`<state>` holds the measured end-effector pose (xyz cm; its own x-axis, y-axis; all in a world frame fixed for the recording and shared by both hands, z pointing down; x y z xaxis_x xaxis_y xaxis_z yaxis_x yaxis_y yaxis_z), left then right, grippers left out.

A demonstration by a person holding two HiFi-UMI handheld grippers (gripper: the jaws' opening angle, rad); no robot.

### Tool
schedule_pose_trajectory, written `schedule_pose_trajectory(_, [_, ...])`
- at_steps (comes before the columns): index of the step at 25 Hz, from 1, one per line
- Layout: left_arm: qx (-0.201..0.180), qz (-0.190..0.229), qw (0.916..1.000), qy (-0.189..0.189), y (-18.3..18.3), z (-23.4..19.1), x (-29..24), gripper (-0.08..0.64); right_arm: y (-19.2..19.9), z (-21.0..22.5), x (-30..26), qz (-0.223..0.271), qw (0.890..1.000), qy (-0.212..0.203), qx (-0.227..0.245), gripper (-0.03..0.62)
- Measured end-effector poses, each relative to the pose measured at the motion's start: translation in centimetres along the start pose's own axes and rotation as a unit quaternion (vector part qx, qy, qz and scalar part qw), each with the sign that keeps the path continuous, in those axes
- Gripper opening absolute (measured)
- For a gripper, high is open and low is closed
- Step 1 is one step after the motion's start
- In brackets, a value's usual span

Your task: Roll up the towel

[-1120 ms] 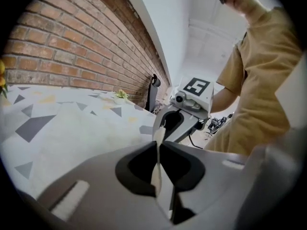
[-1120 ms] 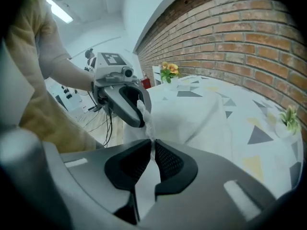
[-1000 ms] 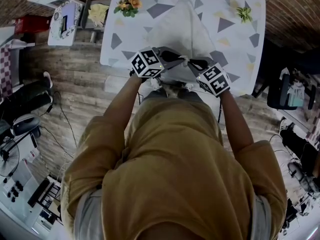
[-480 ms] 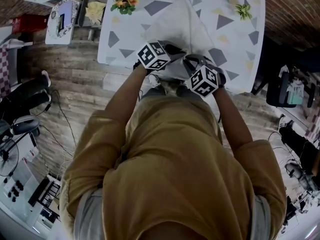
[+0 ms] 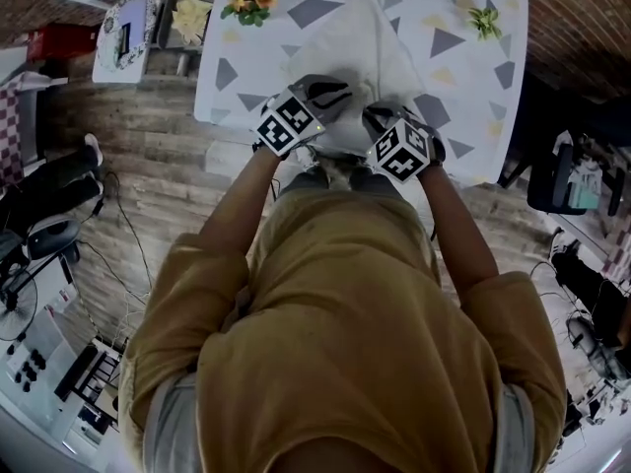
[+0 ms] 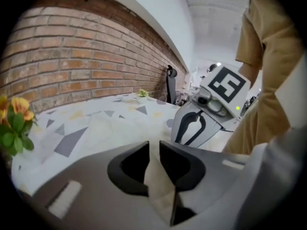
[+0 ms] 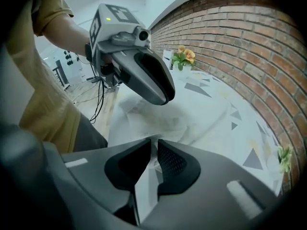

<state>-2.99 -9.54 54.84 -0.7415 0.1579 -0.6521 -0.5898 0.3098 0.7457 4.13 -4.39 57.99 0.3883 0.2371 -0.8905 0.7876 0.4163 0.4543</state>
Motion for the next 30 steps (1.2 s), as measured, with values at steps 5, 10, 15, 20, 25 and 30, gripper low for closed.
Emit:
schedule_pose_trajectory(5, [-0.1,-0.028,0.9943,0.027,-1.2,2.6,-2.2,0.083,0.2,-0.5,0.1,0.001,1.0,0.001,0.014,0.033])
schedule_pose_trajectory(10, [-0.057,-0.071,0.9942,0.057,-0.2,2.9,-4.5,0.081,0.4,-1.1,0.5,-0.008,1.0,-0.014,0.026,0.034])
schedule_pose_trajectory(15, [-0.026,-0.09,0.9933,0.067,1.4,3.9,-5.2,0.081,1.0,-1.3,1.9,-0.002,1.0,-0.007,0.015,0.034])
schedule_pose_trajectory(20, [-0.008,-0.071,0.996,0.053,1.5,3.8,-5.0,0.081,0.8,-0.4,1.6,0.009,1.0,0.019,0.007,0.034])
schedule_pose_trajectory(25, [-0.021,-0.07,0.9962,0.047,1.6,3.7,-5.1,0.081,0.9,-0.6,0.4,-0.013,0.999,0.027,0.023,0.032])
schedule_pose_trajectory(30, [-0.024,-0.064,0.9968,0.041,1.6,3.6,-5.1,0.081,0.9,-0.4,0.1,-0.01,0.999,0.028,0.015,0.032])
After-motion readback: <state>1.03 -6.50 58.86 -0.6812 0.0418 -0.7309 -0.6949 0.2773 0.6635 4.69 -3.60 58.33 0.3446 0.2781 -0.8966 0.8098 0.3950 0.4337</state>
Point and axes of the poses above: the fingertips, and each gripper's own axes: x backward along the fingers, z to its right, y out of its underside, the point moved 4 cm from there along x, backward along the fingers, and after that the axes turned 6 degrees about -z, right-handed, at the moved point
